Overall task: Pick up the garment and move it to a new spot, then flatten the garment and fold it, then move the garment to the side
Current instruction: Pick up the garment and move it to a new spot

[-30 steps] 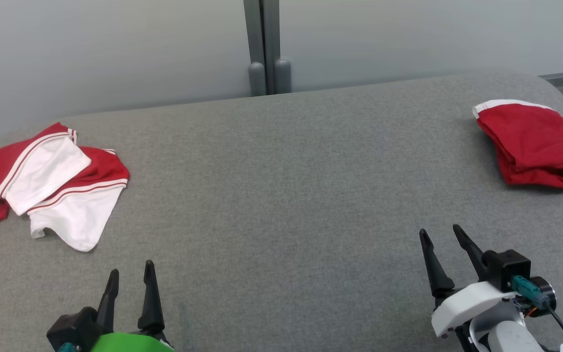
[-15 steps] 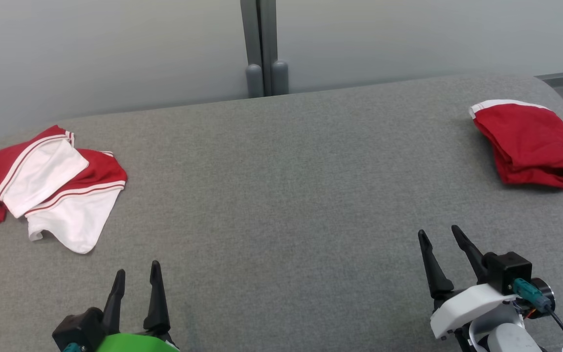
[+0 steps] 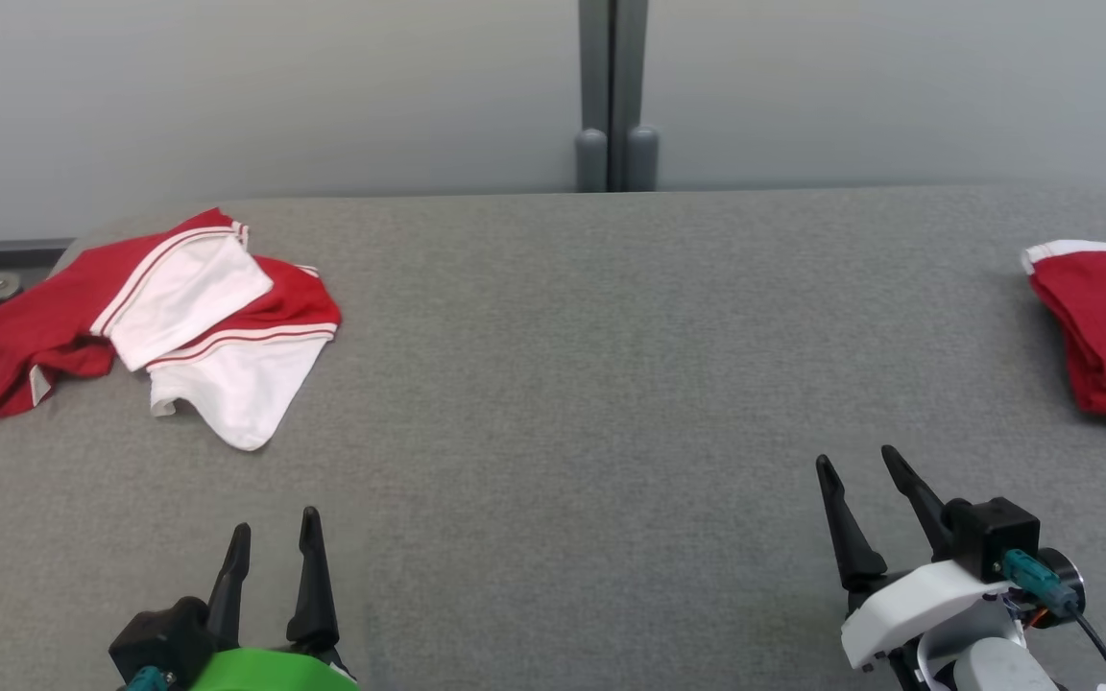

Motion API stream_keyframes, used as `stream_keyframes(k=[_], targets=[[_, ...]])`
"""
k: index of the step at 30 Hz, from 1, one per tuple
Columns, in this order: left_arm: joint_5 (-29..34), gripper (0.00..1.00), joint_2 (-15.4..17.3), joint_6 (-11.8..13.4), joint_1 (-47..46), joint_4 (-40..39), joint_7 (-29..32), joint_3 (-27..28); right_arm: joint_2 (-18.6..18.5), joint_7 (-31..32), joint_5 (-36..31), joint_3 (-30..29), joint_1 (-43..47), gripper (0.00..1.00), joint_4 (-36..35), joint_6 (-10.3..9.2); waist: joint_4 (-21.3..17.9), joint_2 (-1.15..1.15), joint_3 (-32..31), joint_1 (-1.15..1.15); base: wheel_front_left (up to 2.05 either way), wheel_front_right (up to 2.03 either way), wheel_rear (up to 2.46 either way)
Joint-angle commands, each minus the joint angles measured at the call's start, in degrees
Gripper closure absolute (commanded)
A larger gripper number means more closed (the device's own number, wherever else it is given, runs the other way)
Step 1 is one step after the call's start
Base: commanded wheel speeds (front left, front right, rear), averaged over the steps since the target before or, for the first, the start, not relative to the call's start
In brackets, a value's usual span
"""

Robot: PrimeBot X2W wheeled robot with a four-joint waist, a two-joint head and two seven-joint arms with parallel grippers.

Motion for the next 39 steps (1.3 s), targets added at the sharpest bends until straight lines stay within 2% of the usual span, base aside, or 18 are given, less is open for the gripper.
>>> stream_keyframes(k=[1,9,17,24,32,36,39], targets=[[0.36,0.00,0.18,-0.06,-0.14,0.08,-0.03,0.17,-0.18,-0.12,0.25,-0.01,0.05,0.00,0.18,-0.08,6.09,0.00,-0.52,0.00,0.00,0.00,0.00],[1.48,0.00,0.17,-0.43,1.08,-0.20,-0.03,1.37,-0.19,-0.12,1.10,1.26,0.18,0.00,0.89,-0.08,13.97,0.00,-0.72,0.00,0.00,0.00,0.00],[1.92,0.00,0.17,-0.81,1.86,-0.34,-0.03,1.94,-0.20,-0.12,1.54,2.08,0.59,0.00,0.90,-0.08,16.85,0.00,-0.80,0.00,0.00,0.00,0.00],[1.77,0.00,0.16,-0.77,2.17,-0.82,-0.03,2.38,-0.20,-0.12,1.25,2.76,-0.09,0.00,0.50,-0.08,16.50,0.00,-0.15,0.00,0.00,0.00,0.00],[2.51,0.00,0.32,-0.51,-0.54,-2.33,-0.03,4.37,-0.19,-0.11,-0.01,2.82,-2.06,0.00,0.13,-0.08,13.75,0.00,2.27,0.00,0.00,0.00,0.00],[3.77,0.00,2.36,-0.99,-3.83,-4.23,-0.03,6.21,-0.19,-0.11,-0.90,2.52,-3.19,0.00,-0.13,-0.08,11.86,0.00,3.48,0.00,0.00,0.00,0.00],[5.02,0.00,5.55,-1.28,-8.32,-5.40,-0.03,7.32,-0.19,-0.12,-1.64,2.61,-4.09,0.00,-0.16,-0.08,10.20,0.00,4.61,0.00,0.00,0.00,0.00]])
